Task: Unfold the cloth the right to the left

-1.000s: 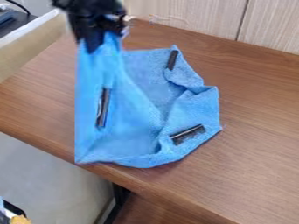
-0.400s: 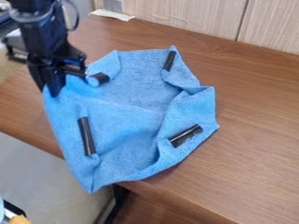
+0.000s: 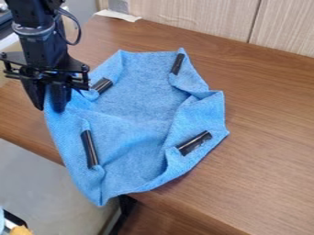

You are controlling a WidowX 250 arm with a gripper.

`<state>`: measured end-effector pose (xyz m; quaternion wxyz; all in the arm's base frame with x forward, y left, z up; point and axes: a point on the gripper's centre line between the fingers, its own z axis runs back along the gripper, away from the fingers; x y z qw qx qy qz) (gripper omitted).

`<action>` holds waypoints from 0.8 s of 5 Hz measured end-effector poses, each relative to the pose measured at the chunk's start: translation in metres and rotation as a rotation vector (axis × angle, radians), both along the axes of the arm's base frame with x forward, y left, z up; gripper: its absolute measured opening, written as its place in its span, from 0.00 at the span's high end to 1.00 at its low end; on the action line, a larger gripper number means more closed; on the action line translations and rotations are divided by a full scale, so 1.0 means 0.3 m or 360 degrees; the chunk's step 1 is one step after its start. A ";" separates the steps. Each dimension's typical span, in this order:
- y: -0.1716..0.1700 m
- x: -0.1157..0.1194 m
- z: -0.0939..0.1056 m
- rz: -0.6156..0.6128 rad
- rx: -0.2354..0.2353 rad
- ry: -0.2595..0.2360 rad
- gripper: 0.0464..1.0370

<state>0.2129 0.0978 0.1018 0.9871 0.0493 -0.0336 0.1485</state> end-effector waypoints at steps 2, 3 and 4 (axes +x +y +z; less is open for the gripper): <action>-0.008 0.000 0.016 -0.0011 -0.0004 0.0067 0.03; -0.014 0.002 0.040 -0.0038 0.0019 0.0107 0.03; -0.018 0.015 0.109 -0.0044 0.0141 0.0167 0.04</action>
